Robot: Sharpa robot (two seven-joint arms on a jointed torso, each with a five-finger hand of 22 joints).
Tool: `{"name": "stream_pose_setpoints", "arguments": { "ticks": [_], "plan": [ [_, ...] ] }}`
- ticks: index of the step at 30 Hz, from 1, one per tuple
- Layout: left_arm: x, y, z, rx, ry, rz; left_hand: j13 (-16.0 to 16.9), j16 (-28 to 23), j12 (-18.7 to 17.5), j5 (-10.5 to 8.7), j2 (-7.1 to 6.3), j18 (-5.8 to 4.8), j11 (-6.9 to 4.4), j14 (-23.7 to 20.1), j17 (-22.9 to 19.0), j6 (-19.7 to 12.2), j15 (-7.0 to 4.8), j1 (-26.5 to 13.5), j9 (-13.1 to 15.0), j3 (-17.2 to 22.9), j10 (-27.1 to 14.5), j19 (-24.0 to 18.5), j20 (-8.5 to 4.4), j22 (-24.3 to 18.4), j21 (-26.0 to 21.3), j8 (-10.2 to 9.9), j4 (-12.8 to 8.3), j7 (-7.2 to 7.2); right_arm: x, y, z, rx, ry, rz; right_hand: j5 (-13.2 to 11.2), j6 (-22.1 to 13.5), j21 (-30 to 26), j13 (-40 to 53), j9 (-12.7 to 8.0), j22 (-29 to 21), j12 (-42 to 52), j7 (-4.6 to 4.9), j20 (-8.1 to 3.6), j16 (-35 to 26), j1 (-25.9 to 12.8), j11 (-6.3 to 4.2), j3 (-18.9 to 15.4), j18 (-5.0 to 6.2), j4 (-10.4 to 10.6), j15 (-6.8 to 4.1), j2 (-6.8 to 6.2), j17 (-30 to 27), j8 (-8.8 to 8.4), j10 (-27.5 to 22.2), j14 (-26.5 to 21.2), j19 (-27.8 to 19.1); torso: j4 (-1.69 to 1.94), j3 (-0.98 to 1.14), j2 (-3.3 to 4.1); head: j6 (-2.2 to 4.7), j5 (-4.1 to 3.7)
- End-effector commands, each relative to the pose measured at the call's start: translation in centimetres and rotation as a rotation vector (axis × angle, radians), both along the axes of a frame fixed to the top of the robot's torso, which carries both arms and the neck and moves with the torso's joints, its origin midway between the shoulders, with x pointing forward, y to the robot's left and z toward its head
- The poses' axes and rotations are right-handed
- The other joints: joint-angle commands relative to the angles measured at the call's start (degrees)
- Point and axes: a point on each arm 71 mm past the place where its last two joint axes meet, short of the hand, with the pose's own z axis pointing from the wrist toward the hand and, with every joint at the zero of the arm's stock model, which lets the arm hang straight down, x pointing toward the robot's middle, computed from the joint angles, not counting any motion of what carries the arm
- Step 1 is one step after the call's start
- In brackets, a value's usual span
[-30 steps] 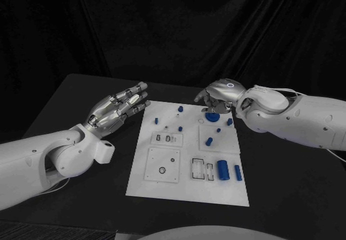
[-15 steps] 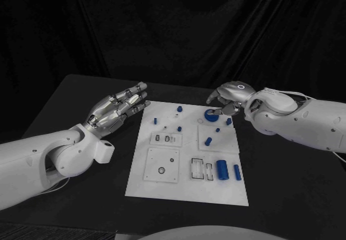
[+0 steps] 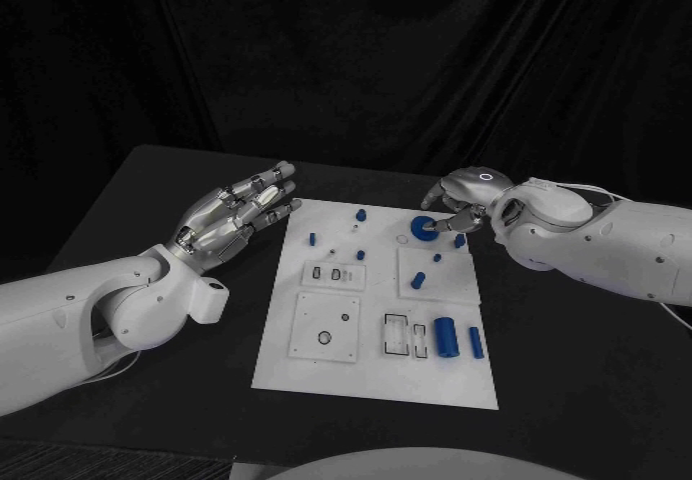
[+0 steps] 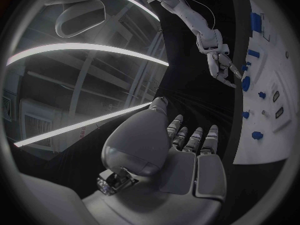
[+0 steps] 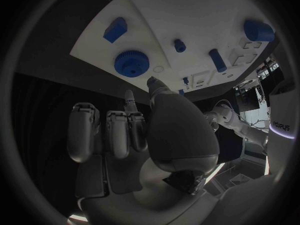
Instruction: Assemble the parts on the task board
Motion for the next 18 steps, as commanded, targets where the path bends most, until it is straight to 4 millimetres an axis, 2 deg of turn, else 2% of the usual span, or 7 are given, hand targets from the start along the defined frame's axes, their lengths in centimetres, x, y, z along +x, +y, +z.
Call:
{"name": "stream_pose_setpoints", "arguments": {
  "ticks": [1, 18],
  "plan": [
    [-0.1, 0.0, 0.4, -0.048, -0.039, -0.009, -0.65, 0.91, -0.81, 1.02, 0.01, -0.63, 0.77, 0.01, 0.07, -0.23, 0.46, 0.47, 0.95, 1.93, -0.29, 0.43, 0.29, 0.16, 0.72, 0.62, 0.00, 0.01, 0.2, -0.4, -0.5, -0.022, 0.033, -0.051, 1.14, -0.95, 0.64, 15.53, 0.64, 9.64, 0.95, 0.05, -0.06, 1.15, -0.43, -0.28, 1.51, -1.86, -0.38, 0.03, 1.05, 15.37, -0.90, 6.45, 6.00, 0.13, 0.10, -0.01, 0.07, -0.10, -0.05],
    [-0.1, 0.0, 0.4, -0.048, -0.033, -0.015, -0.65, 0.96, -0.81, 1.03, 0.05, -0.69, 0.77, 0.02, 0.08, -0.22, 0.52, 0.49, 0.95, 2.04, -0.29, 0.42, 0.29, 0.15, 0.71, 0.62, -0.04, 0.01, 0.7, -0.5, -1.9, -0.050, 0.074, -0.076, 0.84, -2.07, 0.38, 15.53, 0.48, 9.56, 0.95, 0.31, 0.05, 1.15, -0.25, -0.10, 1.59, -1.79, -0.60, 0.16, 1.32, 15.37, -0.98, 6.45, 6.00, -0.10, 0.08, -0.06, 0.02, -0.40, 0.02]
  ]
}}
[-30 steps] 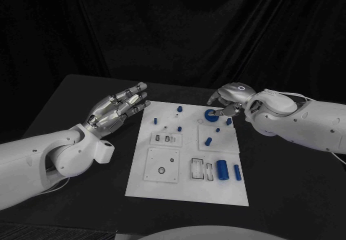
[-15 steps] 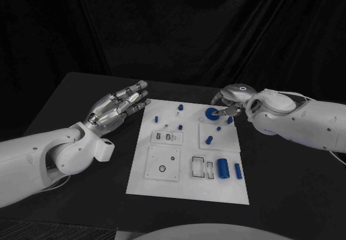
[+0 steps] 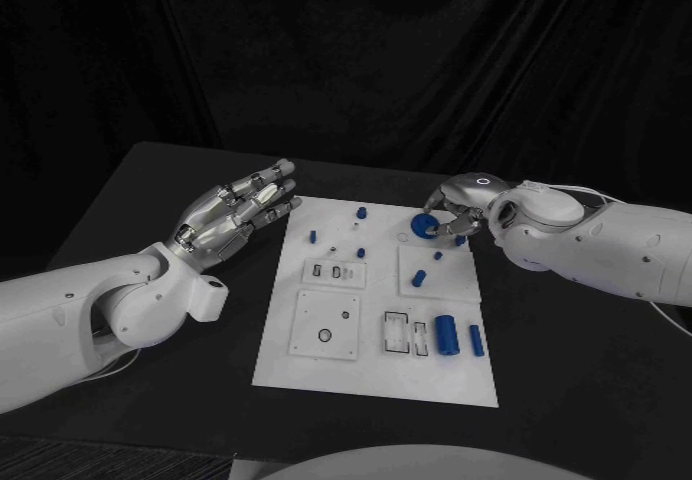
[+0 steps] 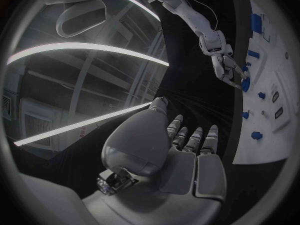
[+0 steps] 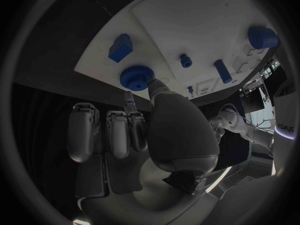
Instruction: Assemble the parts on the task board
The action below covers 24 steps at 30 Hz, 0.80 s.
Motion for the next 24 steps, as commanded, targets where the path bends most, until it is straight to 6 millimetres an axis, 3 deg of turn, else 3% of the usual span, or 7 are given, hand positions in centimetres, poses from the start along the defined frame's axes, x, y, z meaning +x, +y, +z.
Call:
{"name": "stream_pose_setpoints", "arguments": {
  "ticks": [1, 8, 14, 19, 24],
  "plan": [
    [-0.13, -0.01, 0.37, -0.046, -0.035, -0.009, -0.65, 0.95, -0.81, 1.03, 0.05, -0.69, 0.76, 0.02, 0.17, -0.22, 0.52, 0.49, 0.95, 2.04, -0.29, 0.42, 0.29, 0.18, 0.71, 0.61, -0.04, 0.01, 0.17, -0.25, -0.39, -0.016, 0.018, -0.029, 0.81, -0.50, 0.35, 15.53, 0.49, 9.54, 0.95, 0.21, 0.05, 1.15, -0.22, -0.09, 0.98, -1.78, -0.01, 0.16, 1.33, 15.37, -0.76, 6.45, 6.00, -0.13, -0.01, 0.00, -0.02, -0.05, 0.03],
    [-0.14, -0.03, 0.35, -0.047, -0.034, -0.012, -0.65, 0.96, -0.81, 1.03, 0.06, -0.71, 0.77, 0.02, 0.17, -0.21, 0.54, 0.50, 0.95, 2.07, -0.29, 0.44, 0.29, 0.19, 0.73, 0.62, -0.06, 0.02, 0.41, -0.12, -0.78, -0.022, 0.026, -0.029, 1.20, 0.33, 0.25, 15.53, 0.75, 9.56, 0.95, 0.39, 0.17, 1.15, 0.22, 0.06, 1.22, -1.76, -0.41, 0.31, 1.74, 15.37, -0.21, 6.45, 6.00, -0.20, -0.02, 0.01, -0.01, -0.24, -0.07],
    [-0.14, -0.07, 0.34, -0.047, -0.033, -0.015, -0.65, 0.96, -0.81, 1.04, 0.06, -0.73, 0.78, 0.02, 0.17, -0.26, 0.55, 0.51, 0.95, 2.10, -0.29, 0.46, 0.29, 0.20, 0.75, 0.61, -0.08, 0.02, 0.50, 0.02, -1.17, -0.026, 0.033, -0.024, 3.65, 2.50, -0.07, 15.53, 1.55, 9.52, 0.95, 0.43, 0.33, 1.15, 0.20, 0.14, 1.53, -1.68, -0.80, 0.40, 2.50, 15.37, 0.86, 6.45, 6.00, -0.42, 0.00, 0.01, -0.02, -0.33, 0.03],
    [-0.14, -0.04, 0.32, -0.046, -0.031, -0.016, -0.65, 0.96, -0.81, 1.04, 0.06, -0.73, 0.78, 0.02, 0.17, -0.26, 0.55, 0.51, 0.95, 2.10, -0.29, 0.46, 0.29, 0.20, 0.75, 0.61, -0.08, 0.02, 0.46, 0.13, -1.35, -0.021, 0.032, -0.010, 10.10, 6.54, -0.21, 15.53, 3.33, 9.69, 0.95, -0.22, -0.02, 1.15, 0.73, -0.44, 2.94, -1.64, -1.91, 0.00, 3.77, 15.37, 2.79, 6.45, 6.00, -0.43, 0.00, 0.01, -0.03, -0.39, 0.11],
    [-0.13, 0.02, 0.30, -0.046, -0.030, -0.015, -0.65, 0.96, -0.81, 1.07, 0.08, -0.75, 0.78, 0.01, 0.17, -0.35, 0.57, 0.53, 0.94, 2.16, -0.29, 0.48, 0.29, 0.21, 0.76, 0.60, -0.10, 0.02, 0.36, 0.21, -1.33, -0.013, 0.023, 0.005, 14.06, 9.66, -0.24, 15.53, 6.10, 9.90, 0.95, -1.09, -0.63, 1.15, 1.25, -1.16, 3.97, -1.67, -3.67, -0.70, 4.15, 15.37, 4.90, 6.45, 6.00, -0.35, 0.00, 0.02, -0.03, -0.47, 0.08]
  ]
}}
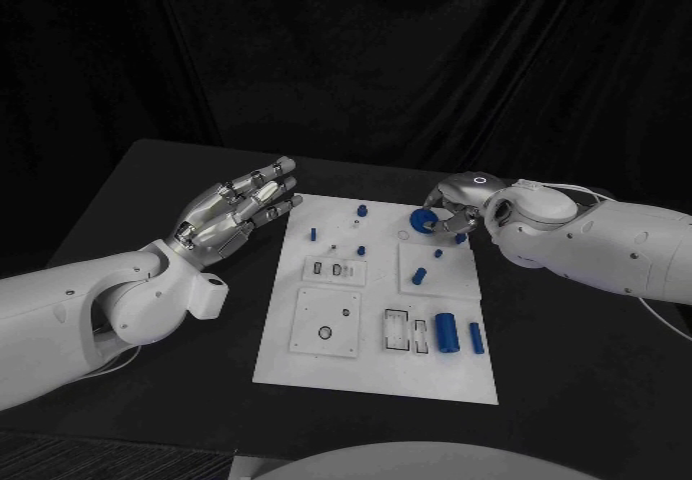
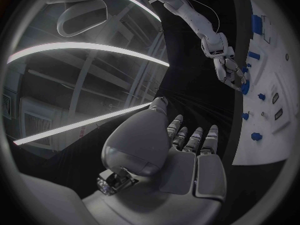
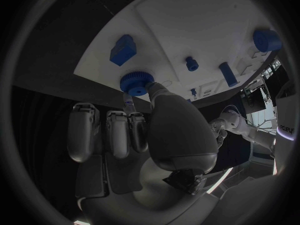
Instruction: Assemble the parts on the task board
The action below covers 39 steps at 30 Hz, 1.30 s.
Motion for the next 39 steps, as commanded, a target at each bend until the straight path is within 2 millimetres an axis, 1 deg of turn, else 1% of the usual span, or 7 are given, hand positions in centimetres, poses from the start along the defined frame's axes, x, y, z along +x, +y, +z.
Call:
{"name": "stream_pose_setpoints", "arguments": {
  "ticks": [1, 5, 14, 23, 30, 32, 39],
  "plan": [
    [-0.1, 0.0, 0.3, -0.043, -0.033, -0.007, -0.65, 0.54, -0.81, 1.07, 0.08, -0.74, 0.78, 0.01, 0.17, -0.35, 0.57, 0.53, 0.93, 2.15, -0.28, 0.48, 0.29, 0.21, 0.76, 0.60, -0.10, 0.02, -0.3, 0.0, -0.6, -0.005, 0.013, 0.014, 3.31, 6.83, -0.20, 15.53, 5.98, 9.95, 0.95, -1.22, -0.36, 1.15, 1.25, -0.57, 2.10, -1.69, -1.91, -0.74, 1.55, 15.37, 5.03, 5.87, 6.01, 0.01, 0.01, 0.01, 0.00, -0.08, -0.02],
    [-0.1, 0.0, 0.3, -0.044, -0.032, -0.008, -0.65, 0.54, -0.81, 1.07, 0.08, -0.74, 0.78, 0.01, 0.17, -0.35, 0.57, 0.53, 0.93, 2.15, -0.28, 0.48, 0.29, 0.21, 0.76, 0.60, -0.10, 0.02, -0.6, 0.0, -0.5, 0.008, 0.005, 0.023, 3.61, 7.35, -0.19, 15.53, 7.09, 10.03, 0.95, -1.31, -0.49, 1.15, 1.55, -0.66, 2.37, -1.70, -2.70, -0.85, 1.52, 15.37, 5.65, 5.87, 6.01, 0.06, 0.01, -0.01, 0.00, -0.06, 0.06],
    [-0.1, 0.1, 0.3, -0.043, -0.032, -0.007, -0.65, 0.54, -0.81, 1.10, 0.10, -0.76, 0.78, 0.01, 0.16, -0.34, 0.58, 0.56, 0.94, 2.21, -0.28, 0.48, 0.29, 0.21, 0.76, 0.59, -0.14, 0.02, -1.4, 1.1, 0.8, 0.065, -0.042, 0.062, 3.89, 7.41, 0.01, 15.53, 7.70, 10.21, 0.95, -1.15, -0.53, 1.15, 1.64, -0.59, 2.44, -1.78, -3.11, -0.84, 1.31, 15.37, 5.88, 5.87, 6.01, 0.24, -0.03, 0.01, 0.00, -0.09, 0.10],
    [0.0, 0.0, 0.2, -0.040, -0.030, -0.007, -0.65, 0.57, -0.81, 1.15, 0.11, -0.80, 0.78, 0.02, 0.17, -0.34, 0.60, 0.61, 0.94, 2.31, -0.28, 0.51, 0.29, 0.23, 0.79, 0.59, -0.21, 0.02, -1.7, 4.4, 3.6, 0.132, -0.051, 0.126, 3.35, 7.38, 0.08, 15.53, 8.23, 10.29, 0.95, -0.92, -0.46, 1.15, 1.40, -0.36, 2.42, -1.81, -3.22, -0.67, 1.23, 15.37, 6.00, 5.87, 6.01, 0.33, -0.01, -0.01, -0.04, -0.15, 0.08],
    [0.0, -0.2, 0.2, -0.039, -0.029, -0.011, -0.65, 0.57, -0.81, 1.15, 0.11, -0.80, 0.78, 0.02, 0.17, -0.34, 0.60, 0.61, 0.94, 2.31, -0.28, 0.51, 0.29, 0.23, 0.79, 0.59, -0.21, 0.02, -1.6, 7.0, 3.8, 0.129, -0.015, 0.175, 2.76, 7.22, 0.08, 15.53, 8.63, 10.32, 0.95, -0.77, -0.35, 1.15, 1.40, -0.20, 2.53, -1.82, -3.42, -0.52, 1.30, 15.37, 6.00, 5.87, 6.01, 0.36, 0.05, 0.00, 0.00, -0.05, 0.05],
    [0.0, -0.2, 0.2, -0.039, -0.028, -0.012, -0.65, 0.57, -0.81, 1.16, 0.11, -0.81, 0.78, 0.01, 0.17, -0.38, 0.61, 0.62, 0.93, 2.35, -0.28, 0.53, 0.29, 0.24, 0.81, 0.59, -0.23, 0.02, -1.5, 7.5, 3.8, 0.126, -0.009, 0.183, 2.76, 7.22, 0.08, 15.53, 8.63, 10.32, 0.95, -0.77, -0.35, 1.15, 1.40, -0.20, 2.53, -1.82, -3.42, -0.52, 1.30, 15.37, 6.00, 5.87, 6.01, 0.36, 0.18, -0.02, -0.02, -0.06, -0.09],
    [0.1, -0.3, 0.2, -0.038, -0.026, -0.016, -0.65, 0.58, -0.81, 1.17, 0.11, -0.82, 0.77, 0.02, 0.17, -0.39, 0.61, 0.63, 0.93, 2.37, -0.28, 0.58, 0.29, 0.27, 0.85, 0.58, -0.25, 0.02, -0.7, 9.5, 3.7, 0.113, 0.004, 0.214, 2.38, 7.03, 0.08, 15.53, 8.89, 10.35, 0.95, -0.67, -0.28, 1.15, 1.48, -0.10, 2.64, -1.82, -3.62, -0.43, 1.36, 15.37, 5.95, 5.87, 6.01, 0.38, 0.06, -0.03, 0.01, 0.03, -0.03]
  ]
}}
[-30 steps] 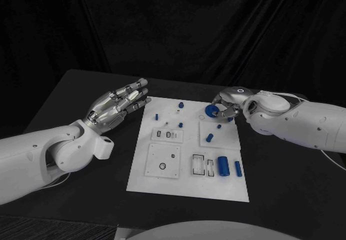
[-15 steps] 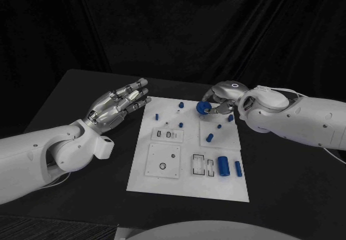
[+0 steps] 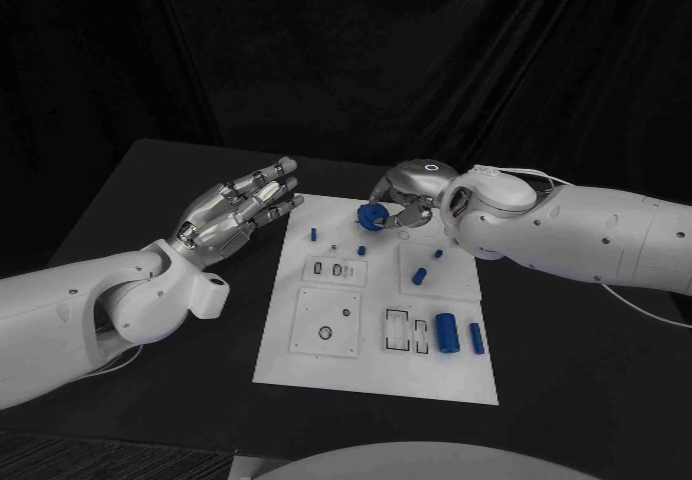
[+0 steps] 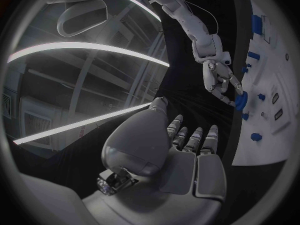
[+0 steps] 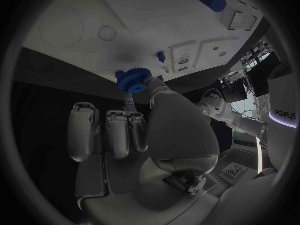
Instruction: Assemble the parts on the task board
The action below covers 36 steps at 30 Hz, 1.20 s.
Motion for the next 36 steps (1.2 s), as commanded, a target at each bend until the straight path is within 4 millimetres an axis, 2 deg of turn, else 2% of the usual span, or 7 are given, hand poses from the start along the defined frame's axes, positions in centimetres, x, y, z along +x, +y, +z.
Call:
{"name": "stream_pose_setpoints", "arguments": {
  "ticks": [1, 10, 23, 30, 33, 36],
  "plan": [
    [-0.1, -0.1, 0.3, -0.037, -0.026, -0.011, -0.65, 0.58, -0.81, 1.16, 0.11, -0.82, 0.77, 0.02, 0.17, -0.38, 0.61, 0.63, 0.93, 2.37, -0.28, 0.57, 0.29, 0.24, 0.85, 0.59, -0.25, 0.01, 0.3, 0.4, -0.1, -0.015, 0.027, 0.011, 0.70, 5.65, 0.10, 15.53, 6.75, 10.37, 0.95, -0.56, -0.26, 1.15, 1.48, -0.08, 2.74, -1.82, -0.91, -0.02, 1.37, 15.37, 5.09, 5.87, 6.40, 0.38, 0.02, -0.02, 0.03, 0.02, -0.05],
    [-0.1, -0.3, 0.3, -0.038, -0.025, -0.016, -0.65, 0.58, -0.81, 1.16, 0.11, -0.82, 0.77, 0.02, 0.17, -0.38, 0.61, 0.63, 0.93, 2.37, -0.28, 0.57, 0.29, 0.24, 0.85, 0.59, -0.25, 0.01, 1.2, 1.9, -0.4, -0.036, 0.040, 0.027, 0.10, 5.10, -0.02, 15.53, 7.06, 10.34, 0.95, -0.34, -0.11, 1.15, 1.49, 0.11, 2.92, -1.80, -1.18, 0.14, 1.48, 15.37, 4.81, 5.87, 6.40, 0.32, 0.06, -0.07, 0.03, -0.08, -0.24],
    [0.0, -0.5, 0.2, -0.039, -0.020, -0.026, -0.65, 0.61, -0.81, 1.20, 0.15, -0.84, 0.76, 0.02, 0.17, -0.41, 0.63, 0.67, 0.93, 2.50, -0.28, 0.57, 0.29, 0.24, 0.84, 0.58, -0.31, 0.01, 1.7, 2.9, -0.9, -0.045, 0.045, 0.031, -0.95, 3.82, -0.40, 15.53, 7.33, 10.21, 0.95, 0.05, 0.16, 1.15, 1.30, 0.39, 3.17, -1.70, -1.59, 0.41, 1.54, 15.37, 3.95, 5.87, 6.40, 0.11, 0.00, -0.01, 0.05, -0.27, -0.42],
    [0.0, -0.5, 0.1, -0.039, -0.018, -0.030, -0.65, 0.61, -0.81, 1.20, 0.15, -0.84, 0.76, 0.02, 0.17, -0.41, 0.63, 0.67, 0.93, 2.50, -0.28, 0.57, 0.29, 0.24, 0.84, 0.58, -0.31, 0.01, 1.8, 3.3, -1.2, -0.050, 0.051, 0.032, -2.64, 1.21, -0.64, 15.53, 7.04, 10.23, 0.95, 0.33, 0.42, 1.15, 0.75, 0.58, 3.43, -1.65, -1.84, 0.62, 1.52, 15.37, 2.06, 5.87, 6.40, 0.02, -0.07, 0.02, 0.03, -0.50, -0.45],
    [0.0, -0.5, 0.1, -0.039, -0.017, -0.031, -0.65, 0.61, -0.81, 1.20, 0.15, -0.84, 0.76, 0.02, 0.17, -0.41, 0.63, 0.67, 0.93, 2.50, -0.28, 0.57, 0.29, 0.24, 0.84, 0.58, -0.31, 0.01, 1.9, 3.4, -1.3, -0.051, 0.054, 0.032, -3.35, -1.59, -0.80, 15.53, 6.22, 10.26, 0.95, 0.30, 0.51, 1.15, 0.37, 0.59, 3.75, -1.61, -1.98, 0.66, 1.38, 15.37, 0.05, 5.87, 6.40, -0.04, -0.12, 0.05, 0.03, -0.58, -0.42],
    [0.0, -0.5, 0.1, -0.039, -0.016, -0.032, -0.65, 0.61, -0.81, 1.20, 0.15, -0.84, 0.76, 0.02, 0.17, -0.41, 0.63, 0.67, 0.93, 2.50, -0.28, 0.57, 0.29, 0.24, 0.84, 0.58, -0.31, 0.01, 1.9, 3.4, -1.5, -0.052, 0.057, 0.032, -3.84, -2.12, -0.86, 15.53, 5.96, 10.26, 0.95, 0.33, 0.52, 1.15, 0.16, 0.61, 3.81, -1.60, -1.96, 0.65, 1.32, 15.37, -0.40, 5.87, 6.40, -0.06, -0.10, 0.05, 0.02, -0.66, -0.44]
  ]
}}
